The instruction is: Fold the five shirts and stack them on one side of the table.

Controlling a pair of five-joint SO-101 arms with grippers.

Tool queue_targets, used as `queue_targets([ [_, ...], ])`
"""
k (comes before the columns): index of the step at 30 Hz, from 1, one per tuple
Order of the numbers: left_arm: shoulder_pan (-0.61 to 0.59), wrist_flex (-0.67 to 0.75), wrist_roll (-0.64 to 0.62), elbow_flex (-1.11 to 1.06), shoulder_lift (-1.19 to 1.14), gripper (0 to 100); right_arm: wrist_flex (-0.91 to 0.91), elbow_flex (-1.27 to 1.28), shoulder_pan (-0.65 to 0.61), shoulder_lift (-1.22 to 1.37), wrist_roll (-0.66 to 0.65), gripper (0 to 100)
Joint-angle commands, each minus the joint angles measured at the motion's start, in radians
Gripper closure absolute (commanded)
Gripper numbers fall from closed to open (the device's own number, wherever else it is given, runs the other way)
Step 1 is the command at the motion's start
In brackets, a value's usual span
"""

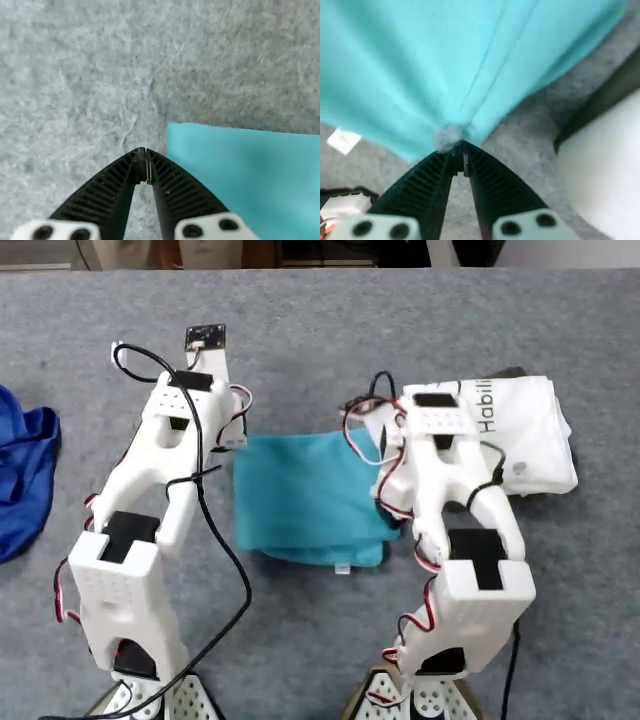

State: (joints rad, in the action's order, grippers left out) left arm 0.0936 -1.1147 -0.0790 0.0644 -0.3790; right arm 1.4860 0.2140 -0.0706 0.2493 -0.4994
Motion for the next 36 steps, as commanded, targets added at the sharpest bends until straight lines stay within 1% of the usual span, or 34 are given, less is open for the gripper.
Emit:
queue_targets([
  [1,0.006,0.005,-0.008,0.052,0.013,98,0.121,-0.148,0.004,-0.101,-0.011,99.7],
  [5,0.008,-0.098,-0.008,0.110,0.035,98,0.270,-0.348,-0.038,-0.137,0.015,99.7],
  [9,0.023,-0.110,-0.008,0.160,0.038,98,0.281,-0.532,-0.094,-0.061,0.040,99.7],
  [12,0.037,-0.109,-0.006,0.158,0.036,98,0.267,-0.682,-0.116,0.077,0.048,99.7],
  [14,0.051,-0.109,-0.009,0.152,0.021,98,0.242,-0.794,-0.116,0.189,0.100,99.7],
  [17,0.060,-0.107,-0.012,0.158,-0.031,98,0.236,-0.969,-0.110,0.371,0.137,99.7],
  [20,0.060,-0.107,-0.012,0.175,-0.101,98,0.269,-1.122,-0.099,0.545,0.137,99.7],
  [23,0.058,-0.074,-0.012,0.198,-0.189,98,0.296,-1.242,-0.070,0.700,0.137,99.7],
  [27,0.058,-0.052,-0.014,0.221,-0.275,98,0.298,-1.340,-0.018,0.817,0.137,99.7],
  [31,0.057,-0.054,-0.014,0.238,-0.278,98,0.298,-1.366,0.018,0.839,0.137,99.7],
  [36,0.057,-0.054,-0.012,0.239,-0.278,98,0.302,-1.365,0.005,0.816,0.137,99.7],
])
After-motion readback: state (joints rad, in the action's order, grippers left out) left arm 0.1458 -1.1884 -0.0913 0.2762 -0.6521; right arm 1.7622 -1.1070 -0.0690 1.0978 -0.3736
